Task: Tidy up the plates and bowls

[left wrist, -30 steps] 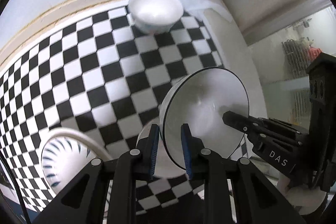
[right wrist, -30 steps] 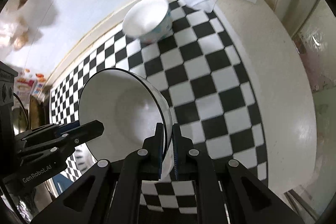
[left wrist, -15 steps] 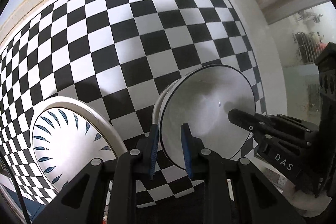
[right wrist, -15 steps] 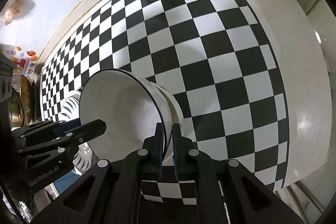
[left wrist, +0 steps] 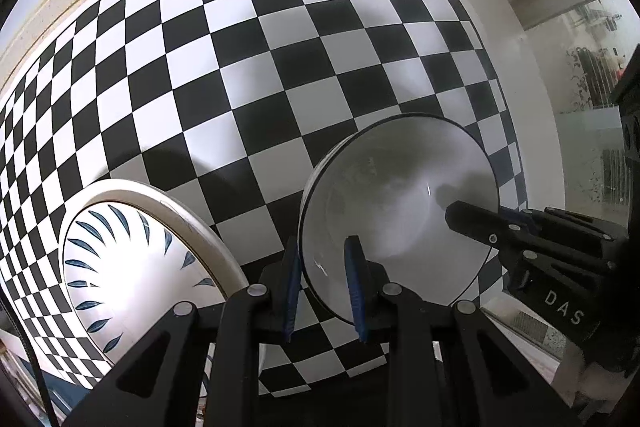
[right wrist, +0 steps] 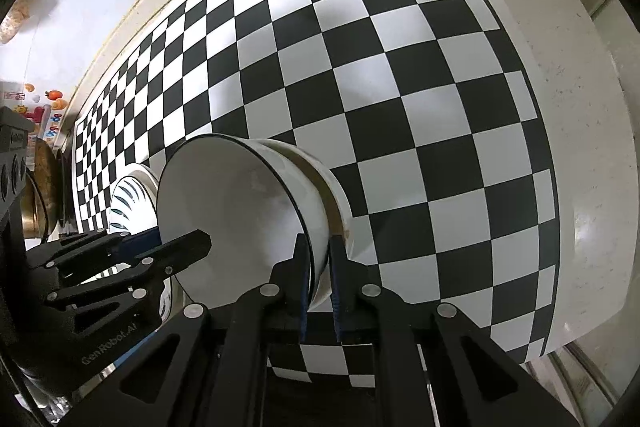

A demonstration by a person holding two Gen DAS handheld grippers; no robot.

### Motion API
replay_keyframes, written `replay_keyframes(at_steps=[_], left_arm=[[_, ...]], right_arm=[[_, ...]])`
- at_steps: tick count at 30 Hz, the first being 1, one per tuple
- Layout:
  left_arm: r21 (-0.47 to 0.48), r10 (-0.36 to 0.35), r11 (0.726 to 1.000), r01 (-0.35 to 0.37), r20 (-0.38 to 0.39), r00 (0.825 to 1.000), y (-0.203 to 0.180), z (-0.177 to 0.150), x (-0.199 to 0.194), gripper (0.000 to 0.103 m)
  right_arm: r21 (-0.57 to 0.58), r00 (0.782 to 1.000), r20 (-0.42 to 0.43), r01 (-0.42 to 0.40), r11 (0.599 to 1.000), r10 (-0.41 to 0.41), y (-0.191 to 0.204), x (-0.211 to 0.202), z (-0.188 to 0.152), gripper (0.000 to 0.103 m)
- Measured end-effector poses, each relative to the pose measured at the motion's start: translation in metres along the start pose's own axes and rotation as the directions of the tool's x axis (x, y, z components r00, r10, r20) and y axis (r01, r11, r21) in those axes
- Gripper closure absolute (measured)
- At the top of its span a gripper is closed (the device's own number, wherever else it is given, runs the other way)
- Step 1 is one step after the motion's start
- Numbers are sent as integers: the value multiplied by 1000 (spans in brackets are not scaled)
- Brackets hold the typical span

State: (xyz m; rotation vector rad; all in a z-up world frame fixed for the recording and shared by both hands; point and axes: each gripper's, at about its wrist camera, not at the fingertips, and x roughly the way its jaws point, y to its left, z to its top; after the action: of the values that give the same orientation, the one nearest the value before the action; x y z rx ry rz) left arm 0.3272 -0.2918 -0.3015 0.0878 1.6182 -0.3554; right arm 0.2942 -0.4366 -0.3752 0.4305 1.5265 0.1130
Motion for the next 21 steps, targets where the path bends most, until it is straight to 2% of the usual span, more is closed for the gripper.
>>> replay_keyframes(at_steps=[15,18,21], left_arm=[[2,-27,1000,27,-23,999,5,1,1,84],[7,-41,999,42,-8,999,6,0,-14,84],[5,-53,999,53,42,998,10,9,-42,83]], right_arm=[[8,999,-33,-2,1000,2,-5,-6,8,85],[3,1000,-24,0,1000,0,-5,-15,11,85],[6,1000,19,-16,1000,16,-5,-39,21,85]])
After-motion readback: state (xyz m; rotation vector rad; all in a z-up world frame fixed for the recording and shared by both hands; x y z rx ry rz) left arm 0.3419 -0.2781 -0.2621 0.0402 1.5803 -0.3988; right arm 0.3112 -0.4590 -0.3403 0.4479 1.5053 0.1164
